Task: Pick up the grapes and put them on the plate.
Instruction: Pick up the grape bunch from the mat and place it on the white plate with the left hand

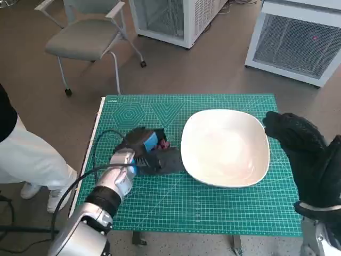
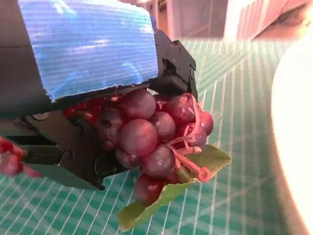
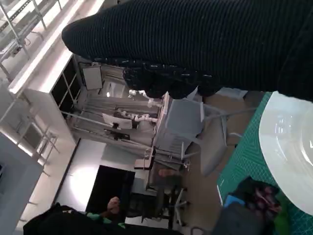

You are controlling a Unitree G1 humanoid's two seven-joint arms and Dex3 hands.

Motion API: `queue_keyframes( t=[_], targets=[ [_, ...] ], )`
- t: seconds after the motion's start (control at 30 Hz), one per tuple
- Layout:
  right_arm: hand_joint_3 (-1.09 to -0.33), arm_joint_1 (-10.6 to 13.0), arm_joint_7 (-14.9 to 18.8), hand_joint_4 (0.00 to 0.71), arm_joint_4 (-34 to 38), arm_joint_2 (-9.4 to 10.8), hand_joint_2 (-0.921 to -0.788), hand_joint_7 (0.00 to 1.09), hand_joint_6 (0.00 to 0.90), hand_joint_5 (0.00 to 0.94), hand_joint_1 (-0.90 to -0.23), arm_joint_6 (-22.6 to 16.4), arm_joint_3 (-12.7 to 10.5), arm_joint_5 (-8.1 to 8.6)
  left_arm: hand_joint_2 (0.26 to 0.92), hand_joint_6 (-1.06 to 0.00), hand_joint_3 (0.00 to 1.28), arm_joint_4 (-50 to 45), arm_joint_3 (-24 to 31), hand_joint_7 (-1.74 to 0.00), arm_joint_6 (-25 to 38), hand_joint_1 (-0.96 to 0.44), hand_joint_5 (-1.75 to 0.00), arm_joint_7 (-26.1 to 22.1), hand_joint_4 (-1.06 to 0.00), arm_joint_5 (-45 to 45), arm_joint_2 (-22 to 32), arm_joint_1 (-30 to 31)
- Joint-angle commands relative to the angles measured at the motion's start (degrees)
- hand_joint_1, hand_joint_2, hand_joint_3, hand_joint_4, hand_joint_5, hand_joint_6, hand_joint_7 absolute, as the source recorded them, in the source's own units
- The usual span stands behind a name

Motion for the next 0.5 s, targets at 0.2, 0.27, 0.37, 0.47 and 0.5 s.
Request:
queue_keyframes(
  t=[0.2,0.27,0.37,0.47,0.5],
  targets=[
    [-0.574,0.50,-0.43,0.468,0.49,0.24,-0.921,0.79,0.117,0.029,-0.551,0.84,0.36,0.07,0.781,-0.59,0.46,-14.00,0.25,-1.16,0.47,0.00,-1.58,-1.21,-0.43,1.04,3.92,3.57],
    [-0.573,0.55,-0.45,0.468,0.39,0.28,-0.921,0.79,0.118,0.029,-0.552,0.88,0.40,0.13,0.766,-0.62,0.48,-17.10,0.42,-1.09,0.71,0.01,-1.62,-1.71,-0.43,1.25,4.84,4.54],
    [-0.571,0.59,-0.43,0.468,0.27,0.32,-0.921,0.79,0.118,0.029,-0.552,0.93,0.42,0.30,0.709,-0.63,0.59,-22.22,0.81,-1.10,1.51,0.00,-1.67,-2.87,-0.42,1.54,6.20,5.94],
    [-0.569,0.56,-0.43,0.468,0.26,0.35,-0.921,0.79,0.119,0.029,-0.553,0.99,0.41,0.44,0.643,-0.62,0.71,-27.59,1.49,-1.16,2.50,0.00,-1.72,-4.03,-0.41,1.71,7.38,7.39],
    [-0.568,0.53,-0.43,0.468,0.30,0.35,-0.921,0.79,0.119,0.029,-0.553,1.00,0.40,0.47,0.631,-0.61,0.73,-29.37,1.76,-1.17,2.88,0.00,-1.72,-4.43,-0.41,1.74,7.73,7.87]
  ],
)
